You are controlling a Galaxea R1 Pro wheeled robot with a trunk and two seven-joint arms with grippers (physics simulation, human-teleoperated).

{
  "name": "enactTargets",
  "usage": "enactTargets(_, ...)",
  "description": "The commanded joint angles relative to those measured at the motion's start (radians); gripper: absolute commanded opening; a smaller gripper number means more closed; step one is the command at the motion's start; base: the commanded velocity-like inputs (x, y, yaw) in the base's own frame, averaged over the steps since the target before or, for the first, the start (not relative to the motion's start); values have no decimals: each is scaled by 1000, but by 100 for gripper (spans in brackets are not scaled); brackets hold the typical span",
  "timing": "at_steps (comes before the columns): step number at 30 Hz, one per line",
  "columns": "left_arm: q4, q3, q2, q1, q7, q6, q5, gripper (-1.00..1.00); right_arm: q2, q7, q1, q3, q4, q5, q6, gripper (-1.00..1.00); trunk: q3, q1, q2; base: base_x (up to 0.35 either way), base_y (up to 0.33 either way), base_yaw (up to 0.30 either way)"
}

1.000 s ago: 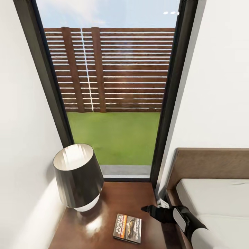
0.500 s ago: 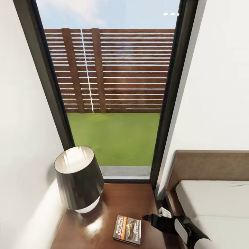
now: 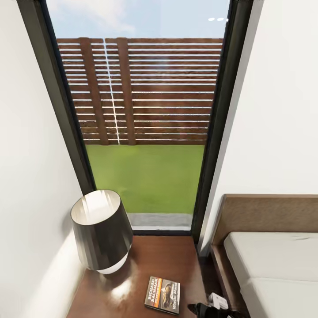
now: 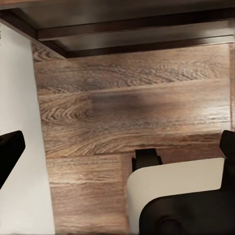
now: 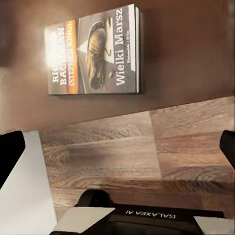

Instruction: In the bedroom, move the book from the bed onto either nightstand, and place the two sandals side by side next to the bed.

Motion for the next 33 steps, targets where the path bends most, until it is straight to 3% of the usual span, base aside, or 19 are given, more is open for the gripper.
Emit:
enactTargets(1,1,-8,0,0,-4,-3,11,100,0,-10,4,-9,14,-5,-8,100,2,-4,7,0,0,0)
enactTargets(8,1,-9,0,13,-3,-5,10,100,0,-53,48,-9,55,-7,-63,100,24,-31,56,0,0,0)
enactTargets(33,1,-8,-4,32,2,-5,12,100,-2,-65,194,-10,71,-4,-78,100,103,-127,231,0,0,0)
